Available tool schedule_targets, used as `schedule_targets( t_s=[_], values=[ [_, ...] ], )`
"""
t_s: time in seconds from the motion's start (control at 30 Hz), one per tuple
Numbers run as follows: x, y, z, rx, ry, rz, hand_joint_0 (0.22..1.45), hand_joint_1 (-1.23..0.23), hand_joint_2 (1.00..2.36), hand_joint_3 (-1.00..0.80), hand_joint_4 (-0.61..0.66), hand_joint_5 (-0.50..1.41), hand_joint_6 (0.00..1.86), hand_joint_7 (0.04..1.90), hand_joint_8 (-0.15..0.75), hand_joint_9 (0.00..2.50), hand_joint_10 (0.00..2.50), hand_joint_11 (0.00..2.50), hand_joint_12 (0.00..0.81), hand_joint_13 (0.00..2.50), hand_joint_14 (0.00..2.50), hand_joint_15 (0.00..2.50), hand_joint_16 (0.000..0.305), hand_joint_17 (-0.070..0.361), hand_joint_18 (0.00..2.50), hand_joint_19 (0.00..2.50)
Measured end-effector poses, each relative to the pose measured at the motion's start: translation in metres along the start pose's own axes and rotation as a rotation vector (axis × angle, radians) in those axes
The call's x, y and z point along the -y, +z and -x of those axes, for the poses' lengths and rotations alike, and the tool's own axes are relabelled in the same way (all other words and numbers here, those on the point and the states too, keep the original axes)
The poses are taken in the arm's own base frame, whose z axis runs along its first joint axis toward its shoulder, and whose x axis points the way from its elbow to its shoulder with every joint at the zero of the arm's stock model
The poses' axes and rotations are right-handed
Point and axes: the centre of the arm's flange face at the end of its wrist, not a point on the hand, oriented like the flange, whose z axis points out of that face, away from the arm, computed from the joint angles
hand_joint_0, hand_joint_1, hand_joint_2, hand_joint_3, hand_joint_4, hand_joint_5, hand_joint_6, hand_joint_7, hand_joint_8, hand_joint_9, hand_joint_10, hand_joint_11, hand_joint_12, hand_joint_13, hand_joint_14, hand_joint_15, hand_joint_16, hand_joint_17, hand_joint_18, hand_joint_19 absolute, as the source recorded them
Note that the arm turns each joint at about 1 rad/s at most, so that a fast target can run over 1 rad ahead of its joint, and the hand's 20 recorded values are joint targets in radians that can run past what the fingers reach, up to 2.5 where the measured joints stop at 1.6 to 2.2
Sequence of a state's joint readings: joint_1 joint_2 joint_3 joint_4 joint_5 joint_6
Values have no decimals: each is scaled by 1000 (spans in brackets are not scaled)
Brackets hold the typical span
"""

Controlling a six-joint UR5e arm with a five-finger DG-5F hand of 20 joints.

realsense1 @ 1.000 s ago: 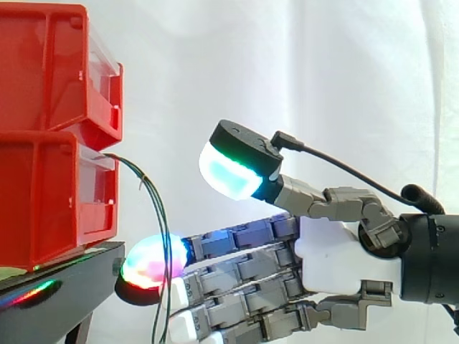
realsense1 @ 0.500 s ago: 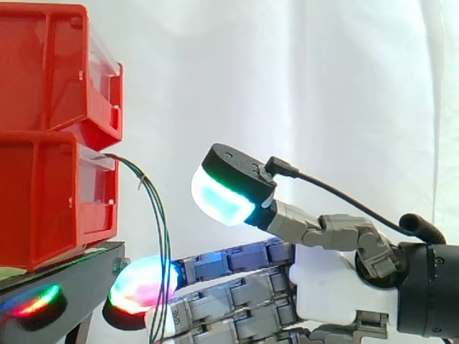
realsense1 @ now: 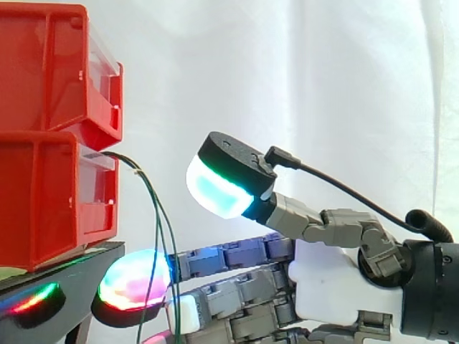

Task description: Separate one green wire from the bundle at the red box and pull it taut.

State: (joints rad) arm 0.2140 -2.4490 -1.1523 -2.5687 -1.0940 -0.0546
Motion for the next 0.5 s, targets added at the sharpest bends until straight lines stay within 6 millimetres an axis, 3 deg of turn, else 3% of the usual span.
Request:
schedule_targets(
  t_s=[0.5],
  values=[
    [-1,-5,-17,-10,42,-8,485,-540,1000,-500,239,-166,503,810,305,1114,13,423,398,829,13,356,56,126,666,368]
  ],
)
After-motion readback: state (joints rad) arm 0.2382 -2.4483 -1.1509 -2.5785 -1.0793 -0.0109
